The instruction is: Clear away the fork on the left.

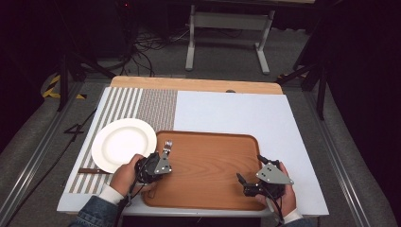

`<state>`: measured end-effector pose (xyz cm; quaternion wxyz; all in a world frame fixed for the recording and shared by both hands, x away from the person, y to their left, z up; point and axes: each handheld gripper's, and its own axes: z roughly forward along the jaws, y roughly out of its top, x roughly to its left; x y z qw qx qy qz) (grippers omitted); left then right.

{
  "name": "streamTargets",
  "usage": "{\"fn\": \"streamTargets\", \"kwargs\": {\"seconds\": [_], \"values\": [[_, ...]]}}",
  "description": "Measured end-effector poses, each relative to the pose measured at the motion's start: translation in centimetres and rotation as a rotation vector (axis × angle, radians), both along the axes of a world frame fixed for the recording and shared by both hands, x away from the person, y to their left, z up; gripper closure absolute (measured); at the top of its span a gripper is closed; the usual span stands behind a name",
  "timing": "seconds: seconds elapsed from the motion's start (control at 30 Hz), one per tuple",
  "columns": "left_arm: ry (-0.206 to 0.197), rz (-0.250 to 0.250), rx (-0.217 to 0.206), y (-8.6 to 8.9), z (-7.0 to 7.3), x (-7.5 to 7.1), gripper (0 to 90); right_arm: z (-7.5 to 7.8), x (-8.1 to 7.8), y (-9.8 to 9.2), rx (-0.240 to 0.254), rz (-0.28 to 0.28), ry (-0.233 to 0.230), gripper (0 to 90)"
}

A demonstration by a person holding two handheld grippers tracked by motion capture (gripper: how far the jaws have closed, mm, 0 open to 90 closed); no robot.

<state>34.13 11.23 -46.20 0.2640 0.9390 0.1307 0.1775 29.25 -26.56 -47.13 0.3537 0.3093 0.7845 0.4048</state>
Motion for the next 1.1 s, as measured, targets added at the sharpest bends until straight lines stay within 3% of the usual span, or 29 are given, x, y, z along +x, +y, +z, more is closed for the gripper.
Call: {"fn": "streamTargets", "kwargs": {"seconds": [0.5,0.67,1.1], "values": [[0.016,0.015,-0.017,1.6,-0.1,-0.3,87.1,0.0,0.0,0.0,-0.002,0.000,0.000,7.6],[0.003,0.021,-0.036,2.0,-0.2,-0.4,86.9,0.0,0.0,0.0,-0.001,0.000,-0.003,7.6],[-0.037,-0.020,-0.088,1.7,0.1,-0.3,86.5,0.1,-0.1,0.1,0.000,0.006,-0.011,7.6]]}}
